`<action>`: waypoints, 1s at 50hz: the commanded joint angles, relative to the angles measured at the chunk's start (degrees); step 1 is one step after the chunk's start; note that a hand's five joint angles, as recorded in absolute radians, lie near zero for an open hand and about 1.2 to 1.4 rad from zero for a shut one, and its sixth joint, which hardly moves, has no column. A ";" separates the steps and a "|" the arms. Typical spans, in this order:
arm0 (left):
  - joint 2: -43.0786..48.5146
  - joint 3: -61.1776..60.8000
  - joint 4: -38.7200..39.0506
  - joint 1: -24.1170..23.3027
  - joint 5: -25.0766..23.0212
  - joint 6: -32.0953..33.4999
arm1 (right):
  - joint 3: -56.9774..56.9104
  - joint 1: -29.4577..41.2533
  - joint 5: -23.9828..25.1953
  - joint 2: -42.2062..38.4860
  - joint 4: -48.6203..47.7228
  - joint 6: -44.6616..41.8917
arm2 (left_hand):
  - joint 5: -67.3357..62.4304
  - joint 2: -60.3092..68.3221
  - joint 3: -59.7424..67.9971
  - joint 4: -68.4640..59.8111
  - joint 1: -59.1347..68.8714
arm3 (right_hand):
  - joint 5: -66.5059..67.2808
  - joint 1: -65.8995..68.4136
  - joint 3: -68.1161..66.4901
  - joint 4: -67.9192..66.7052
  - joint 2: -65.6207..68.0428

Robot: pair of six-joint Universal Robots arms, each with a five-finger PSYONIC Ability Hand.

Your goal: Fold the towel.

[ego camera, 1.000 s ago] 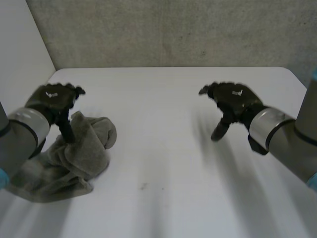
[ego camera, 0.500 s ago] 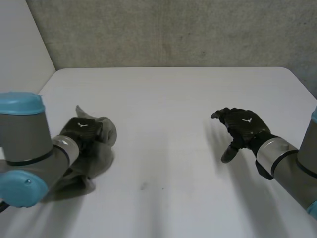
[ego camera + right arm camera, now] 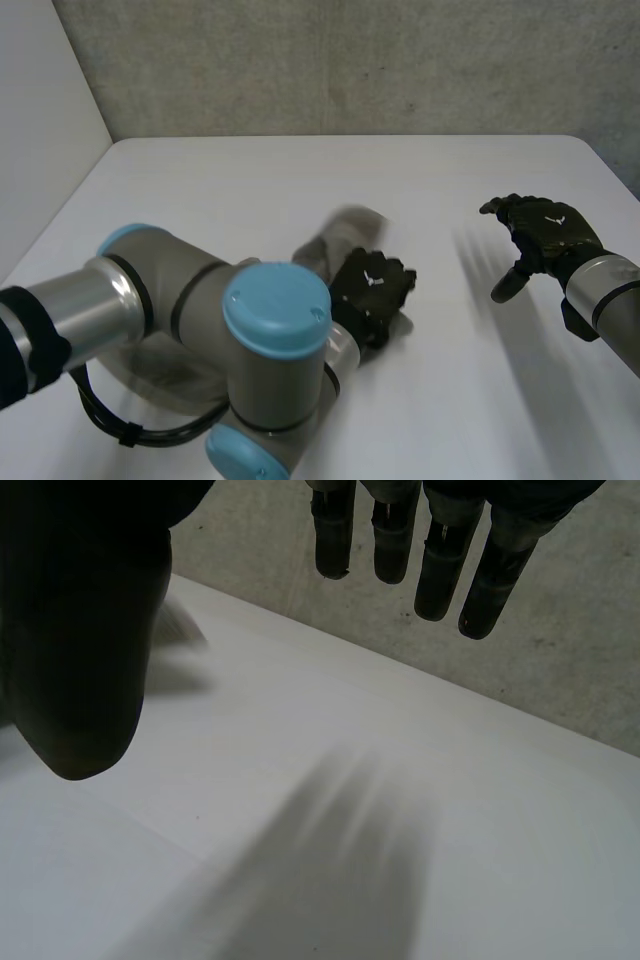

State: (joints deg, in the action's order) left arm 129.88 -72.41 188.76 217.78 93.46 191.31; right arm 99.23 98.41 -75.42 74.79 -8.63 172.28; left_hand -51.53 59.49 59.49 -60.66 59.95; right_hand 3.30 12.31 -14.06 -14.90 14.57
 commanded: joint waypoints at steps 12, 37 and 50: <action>-22.31 -13.81 -0.94 11.00 0.85 0.03 | -1.05 0.64 -0.07 0.09 0.80 -0.19 | 48.46 -46.42 -46.41 47.59 -46.87 | -3.30 -2.31 4.06 4.90 -4.57; -18.97 -23.83 -9.91 42.81 -9.43 0.12 | -47.70 17.42 5.37 -23.88 35.95 -0.89 | 30.80 -28.76 -28.75 29.93 -29.21 | -2.55 -1.55 3.31 4.15 -3.82; -14.40 -24.10 -11.14 44.22 -9.70 0.56 | -57.04 23.06 4.49 -35.94 38.25 -22.52 | 20.37 -18.33 -18.32 19.50 -18.78 | -3.30 -2.31 4.06 4.90 -4.57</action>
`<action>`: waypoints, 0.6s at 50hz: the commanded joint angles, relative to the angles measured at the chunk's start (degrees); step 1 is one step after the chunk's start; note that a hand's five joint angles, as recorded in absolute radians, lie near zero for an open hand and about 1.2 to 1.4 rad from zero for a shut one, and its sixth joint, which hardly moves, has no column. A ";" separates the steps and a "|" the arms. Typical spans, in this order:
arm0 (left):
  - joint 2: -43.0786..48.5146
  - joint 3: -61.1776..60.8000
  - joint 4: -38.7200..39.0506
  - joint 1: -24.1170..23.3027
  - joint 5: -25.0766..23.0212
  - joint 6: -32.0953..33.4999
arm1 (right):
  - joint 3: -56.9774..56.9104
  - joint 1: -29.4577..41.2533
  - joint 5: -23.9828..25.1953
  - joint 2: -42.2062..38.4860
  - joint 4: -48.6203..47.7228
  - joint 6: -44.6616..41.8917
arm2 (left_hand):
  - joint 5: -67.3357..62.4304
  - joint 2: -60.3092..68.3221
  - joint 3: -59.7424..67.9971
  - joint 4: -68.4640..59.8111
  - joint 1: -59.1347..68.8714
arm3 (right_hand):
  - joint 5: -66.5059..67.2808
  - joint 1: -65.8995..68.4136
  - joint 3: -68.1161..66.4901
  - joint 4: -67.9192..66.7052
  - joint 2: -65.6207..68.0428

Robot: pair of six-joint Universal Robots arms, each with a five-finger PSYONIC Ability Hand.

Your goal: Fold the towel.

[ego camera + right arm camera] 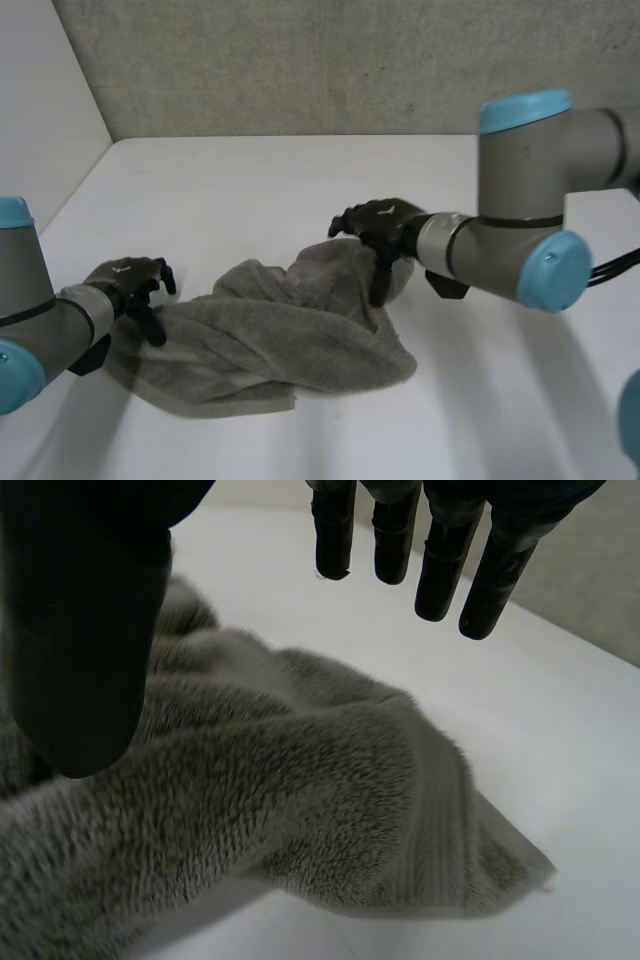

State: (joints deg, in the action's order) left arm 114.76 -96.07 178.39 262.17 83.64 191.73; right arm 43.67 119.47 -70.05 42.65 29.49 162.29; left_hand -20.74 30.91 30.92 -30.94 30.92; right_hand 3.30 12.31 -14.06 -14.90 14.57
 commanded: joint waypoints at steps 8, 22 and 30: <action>0.55 1.85 -1.55 -1.05 -2.08 0.13 | -2.97 3.67 -7.02 -6.71 -7.74 -26.50 | -49.26 49.09 49.08 -49.06 49.08 | 66.50 67.49 -65.74 -64.90 65.23; -3.39 28.99 3.18 -6.76 6.51 -11.52 | -16.51 2.88 -25.13 1.38 -34.85 -14.73 | -49.26 49.09 49.08 -49.06 49.08 | 66.70 67.69 -65.94 -65.10 65.43; -7.98 29.45 3.81 -7.38 8.38 -24.65 | -5.29 1.56 -24.78 7.44 -29.15 -9.89 | -49.26 49.09 49.08 -49.06 49.08 | 66.70 67.69 -65.94 -65.10 65.43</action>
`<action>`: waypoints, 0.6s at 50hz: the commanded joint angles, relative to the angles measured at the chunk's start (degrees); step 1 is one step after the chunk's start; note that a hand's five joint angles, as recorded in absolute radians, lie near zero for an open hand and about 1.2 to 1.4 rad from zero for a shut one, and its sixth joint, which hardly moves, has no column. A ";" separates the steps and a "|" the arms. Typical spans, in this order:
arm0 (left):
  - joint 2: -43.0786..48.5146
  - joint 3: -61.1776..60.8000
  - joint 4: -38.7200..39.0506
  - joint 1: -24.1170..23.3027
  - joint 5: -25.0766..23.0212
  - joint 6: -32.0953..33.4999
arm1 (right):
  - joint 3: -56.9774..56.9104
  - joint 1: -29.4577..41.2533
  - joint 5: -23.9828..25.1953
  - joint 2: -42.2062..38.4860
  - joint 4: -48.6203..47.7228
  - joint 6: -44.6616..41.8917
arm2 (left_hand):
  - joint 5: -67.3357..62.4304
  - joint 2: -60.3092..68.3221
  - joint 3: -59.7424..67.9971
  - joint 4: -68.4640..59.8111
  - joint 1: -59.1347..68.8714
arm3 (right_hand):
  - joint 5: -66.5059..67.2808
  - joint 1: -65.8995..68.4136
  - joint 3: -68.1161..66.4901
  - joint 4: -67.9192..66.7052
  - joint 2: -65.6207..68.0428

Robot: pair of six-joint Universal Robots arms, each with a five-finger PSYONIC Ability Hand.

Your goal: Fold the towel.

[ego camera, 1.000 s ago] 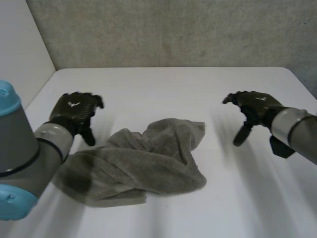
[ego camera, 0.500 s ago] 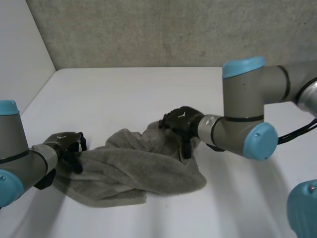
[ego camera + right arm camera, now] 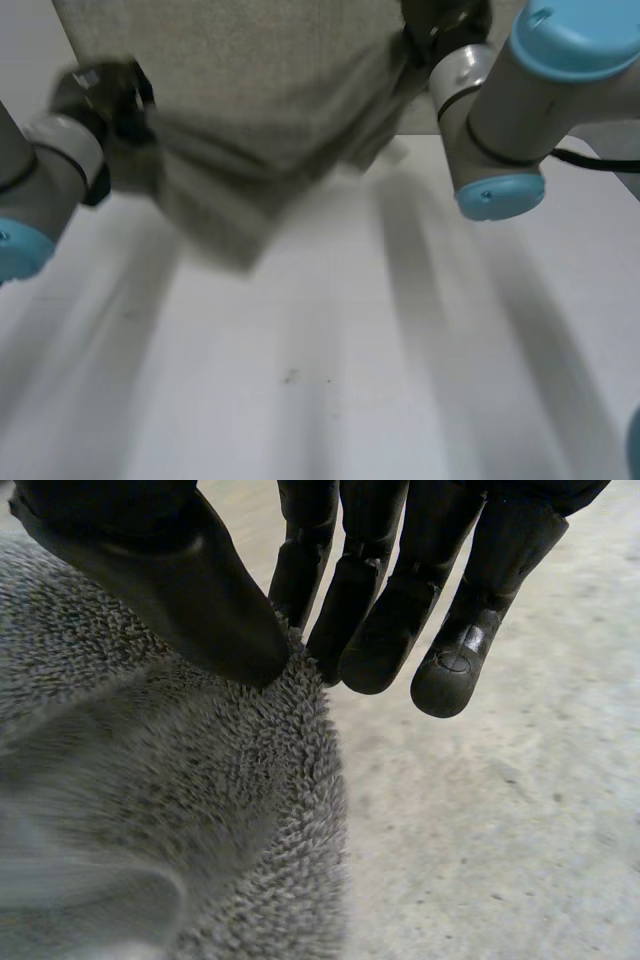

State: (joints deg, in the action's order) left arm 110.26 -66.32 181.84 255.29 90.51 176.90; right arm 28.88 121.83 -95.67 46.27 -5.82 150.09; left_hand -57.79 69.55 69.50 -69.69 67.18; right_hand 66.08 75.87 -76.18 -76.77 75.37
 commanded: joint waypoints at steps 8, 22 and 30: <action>-4.70 -16.65 -0.79 -3.83 -2.89 -7.19 | 29.95 -1.94 5.65 7.51 12.67 0.65 | -12.21 10.45 10.50 -10.31 12.82 | 3.92 4.13 -3.82 -3.23 4.63; -4.09 -40.90 0.00 -4.10 -5.79 5.37 | 58.57 -7.49 12.62 15.34 21.55 -5.77 | -12.21 10.45 10.50 -10.31 12.82 | 3.92 4.13 -3.82 -3.23 4.63; -10.49 -44.33 -0.44 -3.66 -5.88 6.79 | 63.67 -11.00 16.75 23.78 26.39 -5.25 | -12.21 10.45 10.50 -10.31 12.82 | -29.16 -28.94 29.25 29.85 -28.45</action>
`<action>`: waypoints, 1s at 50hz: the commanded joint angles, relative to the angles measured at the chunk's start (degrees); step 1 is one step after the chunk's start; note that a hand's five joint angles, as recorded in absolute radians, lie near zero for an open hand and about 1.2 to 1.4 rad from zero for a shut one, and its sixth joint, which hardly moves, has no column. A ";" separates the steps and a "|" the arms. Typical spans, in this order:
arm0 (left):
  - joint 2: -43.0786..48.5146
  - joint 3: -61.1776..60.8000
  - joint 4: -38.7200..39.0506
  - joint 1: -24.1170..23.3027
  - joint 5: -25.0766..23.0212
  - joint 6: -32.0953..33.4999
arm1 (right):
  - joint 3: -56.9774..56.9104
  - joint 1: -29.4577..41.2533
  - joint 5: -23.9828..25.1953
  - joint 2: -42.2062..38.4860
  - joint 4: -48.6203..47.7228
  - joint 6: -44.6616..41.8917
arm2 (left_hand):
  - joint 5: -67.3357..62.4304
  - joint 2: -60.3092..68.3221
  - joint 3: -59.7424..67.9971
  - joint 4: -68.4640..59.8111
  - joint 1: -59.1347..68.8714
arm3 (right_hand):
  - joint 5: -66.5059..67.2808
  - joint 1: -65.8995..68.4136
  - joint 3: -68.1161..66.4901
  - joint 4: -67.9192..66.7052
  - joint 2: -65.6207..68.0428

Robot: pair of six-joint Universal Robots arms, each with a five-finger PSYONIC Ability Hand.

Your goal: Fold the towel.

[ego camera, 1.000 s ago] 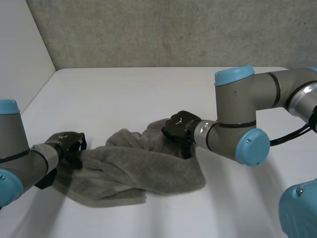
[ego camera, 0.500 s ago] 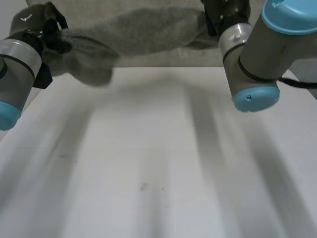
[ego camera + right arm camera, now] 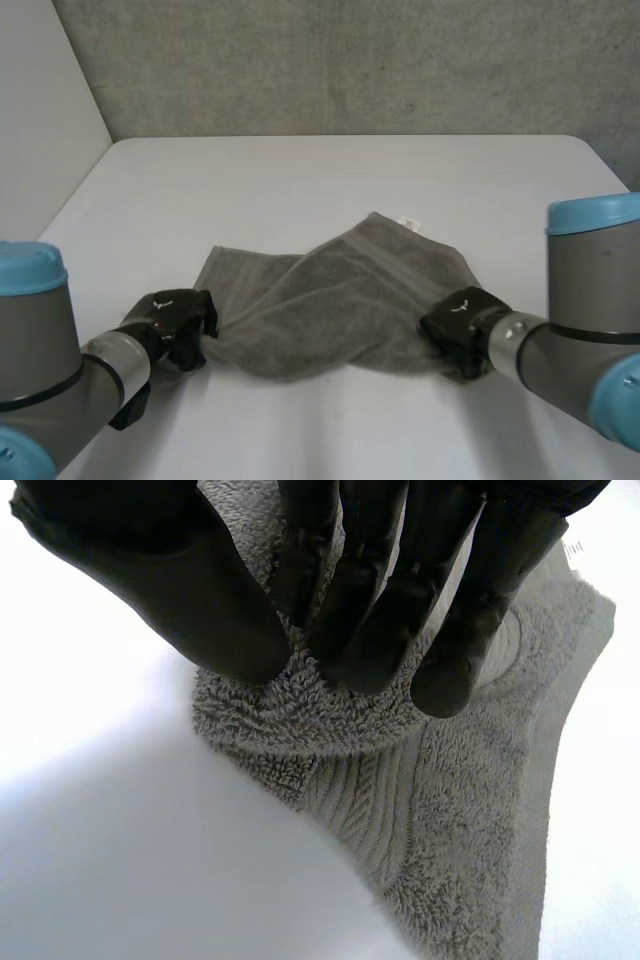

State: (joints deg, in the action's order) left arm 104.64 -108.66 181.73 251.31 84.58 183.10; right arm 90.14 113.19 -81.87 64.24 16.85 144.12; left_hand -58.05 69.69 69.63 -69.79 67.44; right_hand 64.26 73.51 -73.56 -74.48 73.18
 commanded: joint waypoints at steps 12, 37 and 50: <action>-13.14 -2.00 -0.41 0.49 0.06 0.68 | -10.43 -2.71 9.18 8.09 6.18 16.28 | 21.16 -22.80 -22.74 22.90 -20.56 | -57.62 -56.86 56.92 57.84 -56.53; -15.00 -7.08 -0.77 12.27 0.06 0.86 | -56.74 8.36 15.33 -28.90 12.95 17.95 | 29.57 -31.22 -31.16 31.31 -28.97 | -50.22 -49.47 49.53 50.44 -49.14; -10.87 -10.43 -0.68 14.74 -2.57 2.35 | -56.92 10.65 13.93 -31.29 12.51 14.43 | 28.73 -30.38 -30.32 30.48 -28.13 | -50.22 -49.46 49.52 50.44 -49.13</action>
State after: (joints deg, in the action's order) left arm 91.31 -118.22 181.10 266.04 83.93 185.05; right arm 32.48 122.80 -67.12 32.71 29.56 160.34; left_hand -23.78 33.94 33.95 -33.98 34.11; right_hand 13.71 22.47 -21.57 -22.51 20.49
